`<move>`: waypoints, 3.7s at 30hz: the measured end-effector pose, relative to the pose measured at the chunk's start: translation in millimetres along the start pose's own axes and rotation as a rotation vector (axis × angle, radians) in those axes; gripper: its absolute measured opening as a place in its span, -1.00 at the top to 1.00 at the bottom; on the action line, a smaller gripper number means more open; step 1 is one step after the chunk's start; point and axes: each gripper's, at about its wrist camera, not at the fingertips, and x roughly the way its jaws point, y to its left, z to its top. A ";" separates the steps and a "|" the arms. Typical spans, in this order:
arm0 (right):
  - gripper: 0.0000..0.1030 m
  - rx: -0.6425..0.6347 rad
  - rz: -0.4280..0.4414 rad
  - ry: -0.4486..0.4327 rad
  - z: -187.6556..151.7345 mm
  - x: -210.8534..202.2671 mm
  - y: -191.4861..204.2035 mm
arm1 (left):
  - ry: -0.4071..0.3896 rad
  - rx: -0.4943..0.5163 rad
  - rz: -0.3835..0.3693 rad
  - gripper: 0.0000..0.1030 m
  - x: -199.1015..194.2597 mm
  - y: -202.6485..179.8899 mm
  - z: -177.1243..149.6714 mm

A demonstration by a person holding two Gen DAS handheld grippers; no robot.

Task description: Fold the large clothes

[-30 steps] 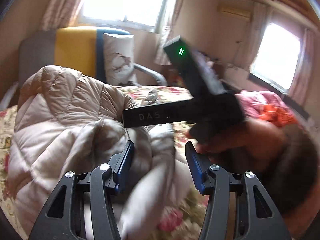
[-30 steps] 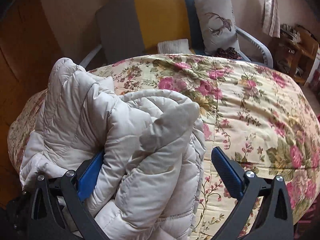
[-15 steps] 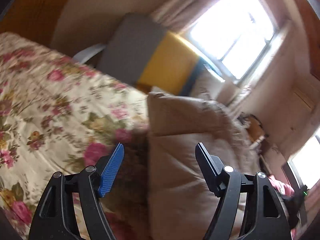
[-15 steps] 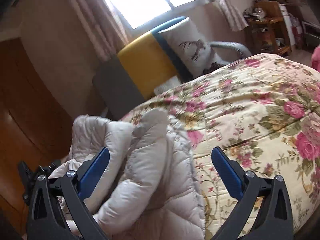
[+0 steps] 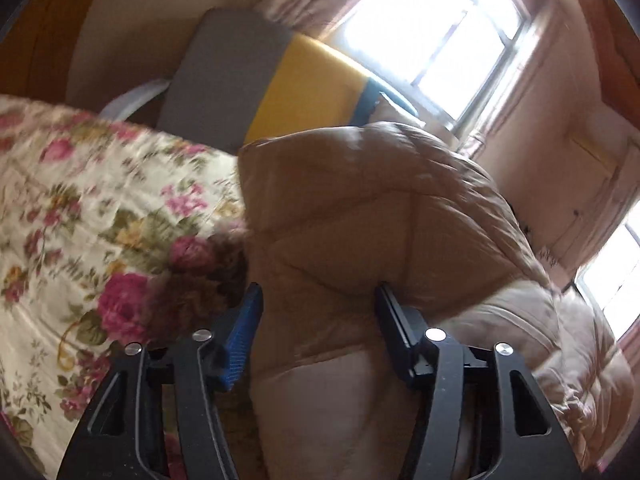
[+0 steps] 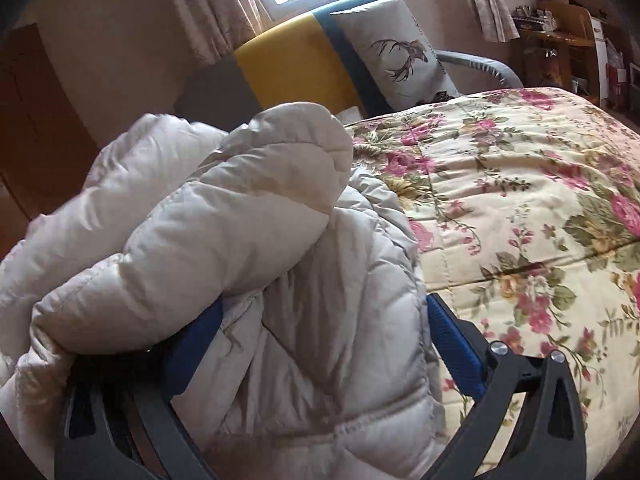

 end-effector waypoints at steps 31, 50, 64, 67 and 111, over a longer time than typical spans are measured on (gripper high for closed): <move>-0.97 0.032 -0.447 -0.348 46.5 -128.2 -36.1 | 0.030 0.805 0.199 -0.12 79.9 -203.7 -79.0; -0.96 0.027 -0.564 -0.119 35.3 28.1 -83.0 | 0.065 0.530 0.100 -0.70 43.8 -176.9 -11.2; -0.96 -0.031 -0.613 -0.084 36.6 43.2 -59.7 | 0.338 0.549 0.388 -0.94 196.4 -132.4 25.2; -0.96 -0.037 -0.630 -0.089 38.9 50.4 -57.9 | 0.336 0.530 0.403 -0.94 206.2 -123.4 19.9; -0.96 -0.012 -0.417 -0.086 17.0 33.8 -47.9 | 0.149 0.413 0.191 -0.94 56.6 -112.7 -55.3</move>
